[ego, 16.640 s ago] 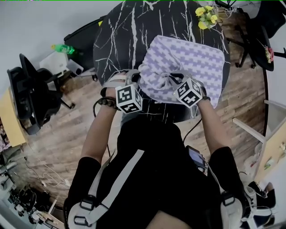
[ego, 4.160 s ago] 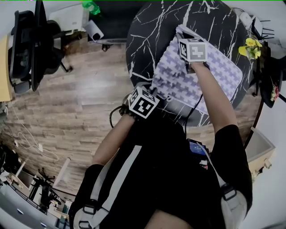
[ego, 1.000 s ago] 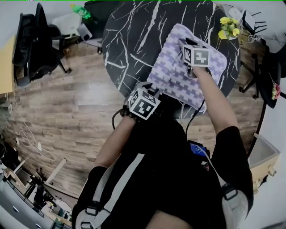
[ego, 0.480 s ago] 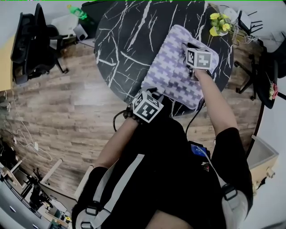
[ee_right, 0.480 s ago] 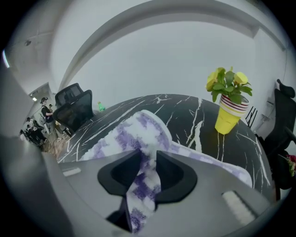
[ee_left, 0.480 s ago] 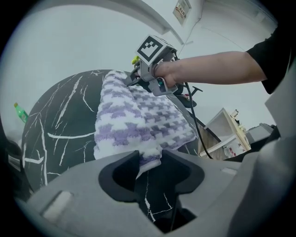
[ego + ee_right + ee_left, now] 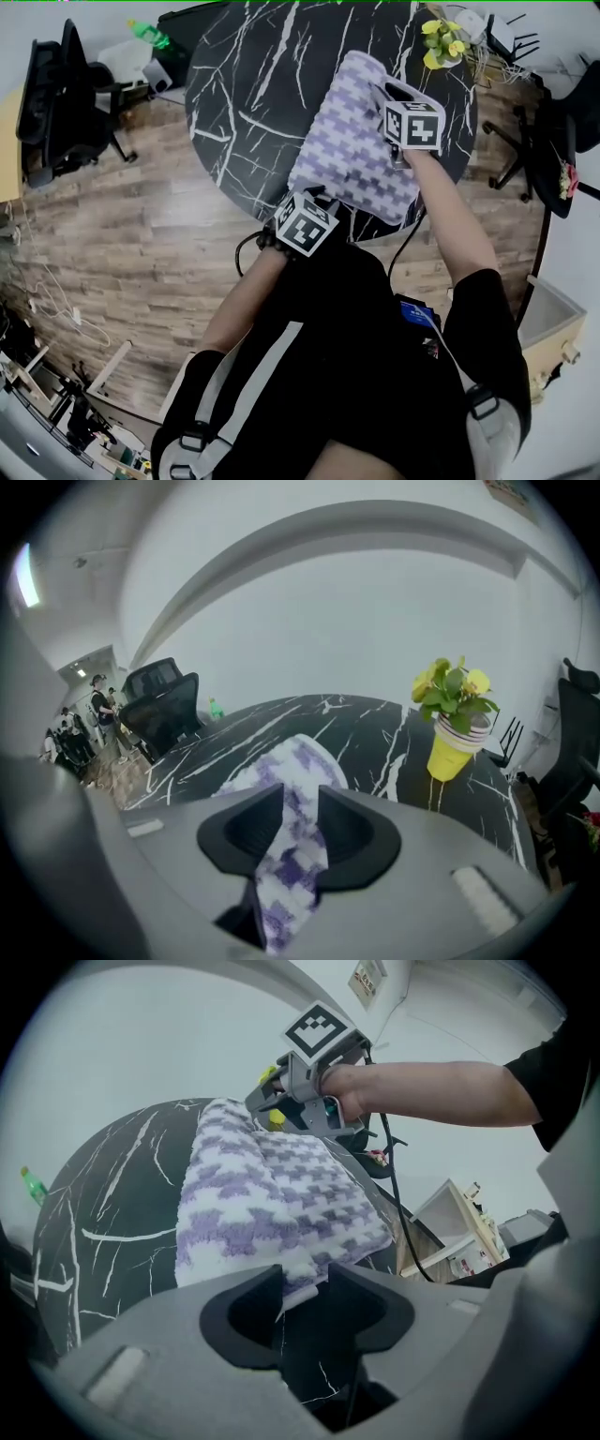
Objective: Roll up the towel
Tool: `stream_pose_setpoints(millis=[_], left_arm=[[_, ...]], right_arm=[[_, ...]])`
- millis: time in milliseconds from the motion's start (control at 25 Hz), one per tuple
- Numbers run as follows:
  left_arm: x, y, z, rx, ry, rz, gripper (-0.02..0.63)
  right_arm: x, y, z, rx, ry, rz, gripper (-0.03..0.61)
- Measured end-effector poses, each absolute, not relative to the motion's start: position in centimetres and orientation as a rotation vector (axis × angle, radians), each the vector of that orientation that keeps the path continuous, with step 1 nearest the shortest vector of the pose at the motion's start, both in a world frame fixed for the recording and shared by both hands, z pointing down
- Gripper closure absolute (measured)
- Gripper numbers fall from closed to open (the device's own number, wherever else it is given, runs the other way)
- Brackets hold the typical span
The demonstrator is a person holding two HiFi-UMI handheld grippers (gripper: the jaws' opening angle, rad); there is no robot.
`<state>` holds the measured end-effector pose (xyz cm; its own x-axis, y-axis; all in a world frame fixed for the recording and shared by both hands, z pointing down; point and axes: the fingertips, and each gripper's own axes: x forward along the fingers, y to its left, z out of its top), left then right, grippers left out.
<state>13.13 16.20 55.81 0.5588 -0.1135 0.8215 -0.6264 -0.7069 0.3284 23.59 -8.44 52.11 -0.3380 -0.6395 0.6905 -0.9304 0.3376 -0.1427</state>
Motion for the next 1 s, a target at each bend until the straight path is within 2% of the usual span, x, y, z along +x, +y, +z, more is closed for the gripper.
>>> stream_pose_setpoints(millis=[240,320,680,1000], left_arm=[[12.5,15.9,54.3,2.183,-0.588,1.011,0.446],[12.2,15.8,53.7,2.194,-0.586,0.979,0.446],[7.2,12.5,52.8,2.168,-0.728,0.937,0.446],[5.7,11.9,56.6,2.040,-0.696,0.993,0.391]], right_arm=[[18.5,-9.6,51.2,1.289,-2.122,0.647,0.376],[17.1,-9.7,52.0,1.253,-2.099,0.639,0.365],[16.6,-9.6,54.9,1.227,-2.006,0.637,0.365],[16.9,-9.4,55.4,1.216,-2.010,0.642,0.367]])
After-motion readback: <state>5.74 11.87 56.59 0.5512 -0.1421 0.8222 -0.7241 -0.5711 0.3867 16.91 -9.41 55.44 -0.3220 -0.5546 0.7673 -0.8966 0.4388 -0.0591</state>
